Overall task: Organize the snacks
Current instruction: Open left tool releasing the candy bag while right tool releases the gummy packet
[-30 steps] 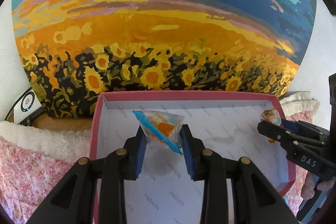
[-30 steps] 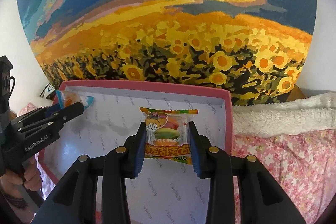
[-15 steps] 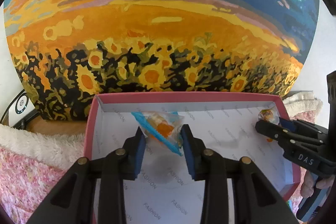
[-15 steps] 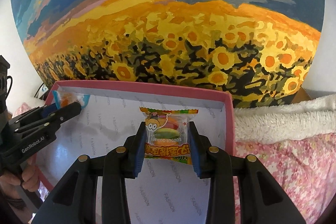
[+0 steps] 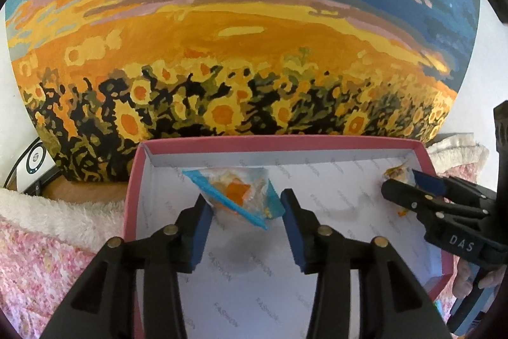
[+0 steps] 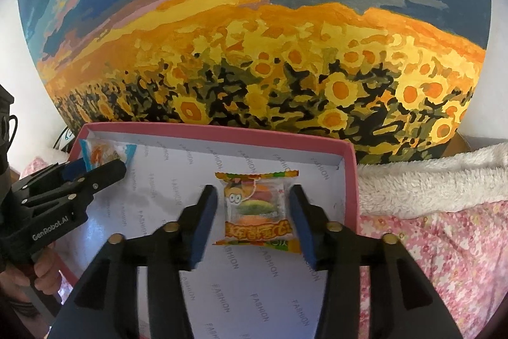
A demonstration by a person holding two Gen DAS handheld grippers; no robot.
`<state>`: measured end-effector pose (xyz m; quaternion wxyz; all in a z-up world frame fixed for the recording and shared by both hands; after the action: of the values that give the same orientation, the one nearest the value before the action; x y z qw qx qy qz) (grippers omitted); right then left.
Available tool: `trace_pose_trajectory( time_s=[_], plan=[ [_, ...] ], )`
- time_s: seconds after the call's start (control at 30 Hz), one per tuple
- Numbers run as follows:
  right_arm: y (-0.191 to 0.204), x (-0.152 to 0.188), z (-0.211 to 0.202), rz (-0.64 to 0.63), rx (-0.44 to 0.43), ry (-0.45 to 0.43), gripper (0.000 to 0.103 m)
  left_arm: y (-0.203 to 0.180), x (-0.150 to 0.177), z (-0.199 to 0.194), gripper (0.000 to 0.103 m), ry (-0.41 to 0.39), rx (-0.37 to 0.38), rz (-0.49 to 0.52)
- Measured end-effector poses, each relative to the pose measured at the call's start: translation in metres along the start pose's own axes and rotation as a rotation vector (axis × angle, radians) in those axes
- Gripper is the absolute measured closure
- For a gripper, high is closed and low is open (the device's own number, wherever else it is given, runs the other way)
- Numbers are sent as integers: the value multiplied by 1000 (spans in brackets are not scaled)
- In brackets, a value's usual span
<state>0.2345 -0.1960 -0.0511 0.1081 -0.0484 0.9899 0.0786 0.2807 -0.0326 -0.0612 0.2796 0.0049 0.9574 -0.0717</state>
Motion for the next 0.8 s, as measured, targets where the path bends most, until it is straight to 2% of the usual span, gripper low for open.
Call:
trace_pose_trajectory(
  time_s=[0.1, 0.33, 0.8],
  plan=[
    [3, 0, -3, 1, -1, -10, 41, -2, -1, -4, 57, -5, -2, 3],
    [7, -3, -16, -7, 5, -34, 41, -10, -2, -21, 53, -25, 10, 6],
    [15, 0, -47, 5, -3, -67, 41, -21, -5, -57, 52, -59, 24, 16]
  ],
)
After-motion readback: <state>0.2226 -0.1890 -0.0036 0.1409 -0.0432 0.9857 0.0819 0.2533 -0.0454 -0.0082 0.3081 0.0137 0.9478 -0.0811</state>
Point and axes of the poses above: each gripper's, at about its wrist camera, not at the fingertips, and z roughly the way its jaws point, y to its left, x to its underside, the point moved 10 cm from there along z, roughly the way its jaws point, and after that the axes turned 1 degree about y, right-handed, at the moved point
